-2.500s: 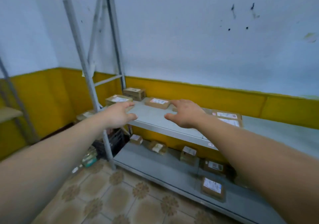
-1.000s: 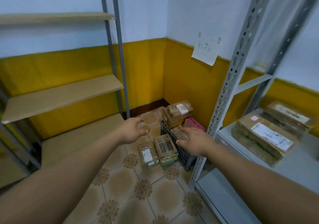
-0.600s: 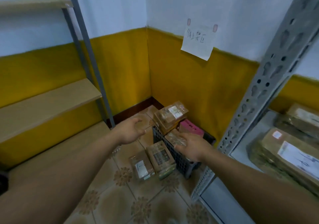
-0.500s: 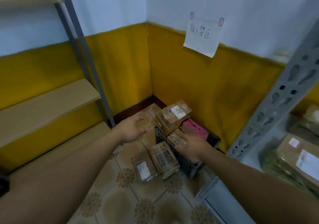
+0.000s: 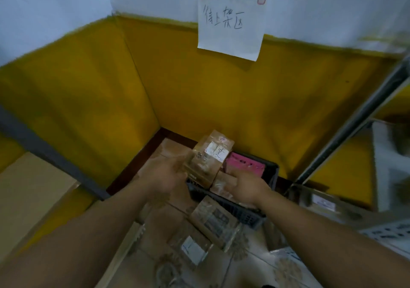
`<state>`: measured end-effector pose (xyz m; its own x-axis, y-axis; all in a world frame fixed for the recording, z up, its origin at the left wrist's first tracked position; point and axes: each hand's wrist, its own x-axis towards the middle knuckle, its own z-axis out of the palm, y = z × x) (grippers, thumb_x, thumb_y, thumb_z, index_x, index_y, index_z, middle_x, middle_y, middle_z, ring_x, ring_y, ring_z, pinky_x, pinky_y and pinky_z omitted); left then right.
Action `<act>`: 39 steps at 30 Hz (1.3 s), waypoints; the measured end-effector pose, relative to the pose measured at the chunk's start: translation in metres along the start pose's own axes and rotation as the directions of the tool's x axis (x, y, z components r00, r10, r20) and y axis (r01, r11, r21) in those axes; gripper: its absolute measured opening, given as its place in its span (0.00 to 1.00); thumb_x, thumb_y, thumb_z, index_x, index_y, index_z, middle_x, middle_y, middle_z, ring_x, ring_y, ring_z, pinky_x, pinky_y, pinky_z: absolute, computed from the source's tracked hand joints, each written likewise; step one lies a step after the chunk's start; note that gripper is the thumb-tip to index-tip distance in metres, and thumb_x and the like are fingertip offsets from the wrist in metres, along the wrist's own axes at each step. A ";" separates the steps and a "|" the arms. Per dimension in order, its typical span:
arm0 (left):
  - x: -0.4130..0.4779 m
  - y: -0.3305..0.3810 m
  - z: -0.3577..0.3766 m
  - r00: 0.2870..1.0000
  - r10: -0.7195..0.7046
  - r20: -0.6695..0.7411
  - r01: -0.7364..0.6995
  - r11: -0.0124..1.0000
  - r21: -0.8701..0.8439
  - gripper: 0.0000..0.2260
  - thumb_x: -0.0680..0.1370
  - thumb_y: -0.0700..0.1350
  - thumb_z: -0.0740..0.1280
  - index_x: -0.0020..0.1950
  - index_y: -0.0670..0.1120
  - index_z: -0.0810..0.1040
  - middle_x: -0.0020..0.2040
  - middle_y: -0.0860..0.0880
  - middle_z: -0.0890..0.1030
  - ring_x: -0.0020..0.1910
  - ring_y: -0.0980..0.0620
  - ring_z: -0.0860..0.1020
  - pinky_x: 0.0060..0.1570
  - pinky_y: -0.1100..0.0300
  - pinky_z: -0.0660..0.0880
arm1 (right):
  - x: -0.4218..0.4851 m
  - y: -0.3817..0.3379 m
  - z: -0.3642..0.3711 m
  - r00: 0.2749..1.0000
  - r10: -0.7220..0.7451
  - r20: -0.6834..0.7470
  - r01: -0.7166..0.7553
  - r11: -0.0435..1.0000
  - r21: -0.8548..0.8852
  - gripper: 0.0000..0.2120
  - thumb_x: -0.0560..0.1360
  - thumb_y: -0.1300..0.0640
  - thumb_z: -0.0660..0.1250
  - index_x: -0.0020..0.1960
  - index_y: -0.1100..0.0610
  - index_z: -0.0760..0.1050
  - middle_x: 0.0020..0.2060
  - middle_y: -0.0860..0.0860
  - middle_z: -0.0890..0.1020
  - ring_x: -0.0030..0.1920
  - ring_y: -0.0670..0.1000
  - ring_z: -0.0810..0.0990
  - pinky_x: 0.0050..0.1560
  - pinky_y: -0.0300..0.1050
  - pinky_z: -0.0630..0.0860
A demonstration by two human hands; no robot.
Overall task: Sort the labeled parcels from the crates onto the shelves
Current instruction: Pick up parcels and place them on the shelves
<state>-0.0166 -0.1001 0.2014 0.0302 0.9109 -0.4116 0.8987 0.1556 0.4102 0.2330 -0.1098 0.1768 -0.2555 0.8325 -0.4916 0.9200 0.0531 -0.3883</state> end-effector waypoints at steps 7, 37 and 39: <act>0.126 -0.042 -0.007 0.967 0.010 0.255 0.001 0.999 -0.044 0.10 0.78 0.47 0.67 0.58 0.46 0.77 0.59 0.42 0.78 0.53 0.49 0.75 0.51 0.60 0.72 | 0.074 -0.008 0.029 0.959 0.280 0.045 -0.280 0.910 0.307 0.35 0.79 0.36 0.59 0.79 0.54 0.57 0.77 0.54 0.62 0.73 0.57 0.66 0.69 0.48 0.67; 0.340 -0.090 0.165 0.973 -0.083 0.216 0.211 0.703 -0.679 0.21 0.76 0.46 0.71 0.64 0.52 0.66 0.52 0.53 0.79 0.47 0.53 0.81 0.41 0.58 0.79 | 0.317 0.066 0.173 0.942 0.334 -0.034 -0.111 0.404 0.908 0.27 0.79 0.55 0.67 0.74 0.47 0.61 0.51 0.42 0.77 0.42 0.40 0.78 0.32 0.27 0.72; 0.326 -0.099 0.167 0.977 -0.092 0.193 0.204 0.676 -0.708 0.27 0.74 0.45 0.73 0.69 0.50 0.66 0.53 0.52 0.80 0.47 0.53 0.82 0.39 0.60 0.79 | 0.306 0.056 0.177 0.938 0.346 -0.032 -0.116 0.398 0.910 0.27 0.78 0.55 0.68 0.74 0.45 0.62 0.52 0.42 0.78 0.44 0.42 0.80 0.36 0.31 0.74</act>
<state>-0.0226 0.1180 -0.1089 0.0311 0.8015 -0.5972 0.3035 0.5617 0.7697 0.1534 0.0507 -0.1330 0.0886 0.8167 -0.5702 0.1257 -0.5771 -0.8070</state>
